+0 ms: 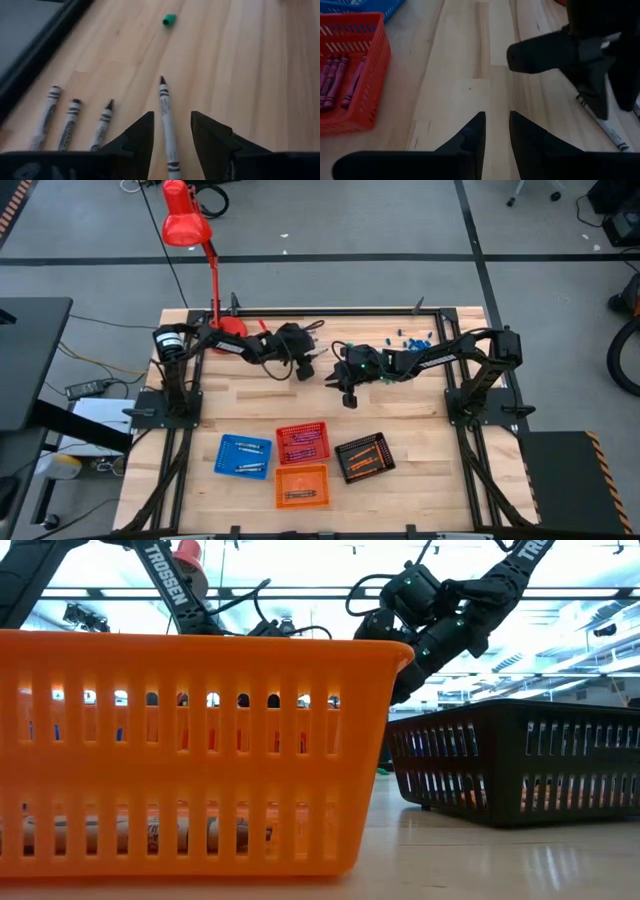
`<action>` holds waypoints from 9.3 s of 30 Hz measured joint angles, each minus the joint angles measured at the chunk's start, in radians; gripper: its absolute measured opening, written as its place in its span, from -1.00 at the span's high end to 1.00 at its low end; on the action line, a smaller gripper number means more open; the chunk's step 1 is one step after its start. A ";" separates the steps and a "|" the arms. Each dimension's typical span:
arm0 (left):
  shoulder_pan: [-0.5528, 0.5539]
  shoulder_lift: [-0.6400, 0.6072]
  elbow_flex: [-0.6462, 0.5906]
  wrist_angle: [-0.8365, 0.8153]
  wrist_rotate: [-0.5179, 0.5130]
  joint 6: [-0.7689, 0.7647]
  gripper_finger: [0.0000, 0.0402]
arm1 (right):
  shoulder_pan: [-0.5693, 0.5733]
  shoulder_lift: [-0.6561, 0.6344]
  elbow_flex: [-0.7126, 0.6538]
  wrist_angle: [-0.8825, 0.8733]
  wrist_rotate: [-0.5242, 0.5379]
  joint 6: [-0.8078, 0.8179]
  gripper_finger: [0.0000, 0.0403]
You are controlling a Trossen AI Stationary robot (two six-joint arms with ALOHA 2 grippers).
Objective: Sort crayons
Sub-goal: Put the black crayon into the blue bin
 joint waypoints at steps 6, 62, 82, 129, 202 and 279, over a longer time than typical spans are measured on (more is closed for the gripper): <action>0.009 0.066 0.001 0.008 0.056 -0.022 0.30 | 0.000 0.000 0.000 0.008 -0.008 -0.002 0.55; -0.120 -0.631 -0.002 -1.088 0.480 -0.068 0.82 | 0.042 0.000 0.000 -0.056 0.107 -0.024 0.55; -0.464 -0.647 -0.329 -0.849 0.711 -0.412 0.82 | 0.027 0.000 0.000 -0.062 0.138 -0.025 0.55; -0.219 -0.451 -0.329 -0.114 -0.076 -0.033 0.49 | -0.007 0.000 0.000 0.027 0.123 -0.078 0.55; 0.157 0.072 0.167 -0.339 0.074 0.122 0.93 | -0.006 0.000 0.000 0.036 0.097 -0.107 0.55; 0.303 -0.036 0.155 -0.644 0.080 0.232 0.86 | 0.013 0.000 0.000 0.056 0.098 -0.107 0.55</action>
